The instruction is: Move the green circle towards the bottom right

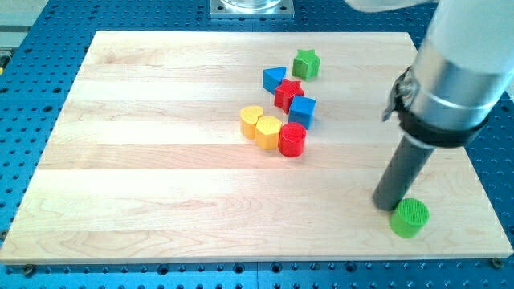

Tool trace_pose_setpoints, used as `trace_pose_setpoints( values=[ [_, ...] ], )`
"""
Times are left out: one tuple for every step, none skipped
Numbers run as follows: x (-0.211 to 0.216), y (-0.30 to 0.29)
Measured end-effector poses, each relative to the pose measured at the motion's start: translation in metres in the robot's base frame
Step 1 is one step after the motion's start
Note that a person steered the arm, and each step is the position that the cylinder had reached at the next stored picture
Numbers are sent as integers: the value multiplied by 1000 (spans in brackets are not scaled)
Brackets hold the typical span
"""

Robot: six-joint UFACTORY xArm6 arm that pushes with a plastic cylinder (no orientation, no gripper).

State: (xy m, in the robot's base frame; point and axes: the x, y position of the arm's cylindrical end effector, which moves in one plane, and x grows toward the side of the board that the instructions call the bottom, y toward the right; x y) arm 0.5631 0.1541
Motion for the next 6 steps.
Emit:
trace_pose_setpoints(
  values=[
    [1,-12],
    [32,-11],
    [33,18],
    [29,-81],
    [24,-221],
    [-22,-290]
  ],
)
